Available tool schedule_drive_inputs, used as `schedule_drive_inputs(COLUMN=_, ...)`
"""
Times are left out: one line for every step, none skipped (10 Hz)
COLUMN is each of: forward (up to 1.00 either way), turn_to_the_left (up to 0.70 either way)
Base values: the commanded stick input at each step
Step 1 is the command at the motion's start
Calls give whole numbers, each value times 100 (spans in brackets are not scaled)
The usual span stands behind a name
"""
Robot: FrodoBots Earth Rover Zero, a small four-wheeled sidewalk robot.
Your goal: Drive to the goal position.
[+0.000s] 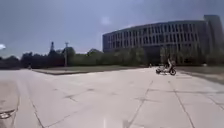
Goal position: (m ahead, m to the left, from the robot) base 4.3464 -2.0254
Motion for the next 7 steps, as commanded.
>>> schedule_drive_inputs(forward=76, turn_to_the_left=0)
schedule_drive_inputs(forward=76, turn_to_the_left=-2)
schedule_drive_inputs(forward=76, turn_to_the_left=-24)
schedule_drive_inputs(forward=76, turn_to_the_left=-38)
schedule_drive_inputs(forward=76, turn_to_the_left=-20)
schedule_drive_inputs(forward=76, turn_to_the_left=-3)
schedule_drive_inputs(forward=76, turn_to_the_left=-2)
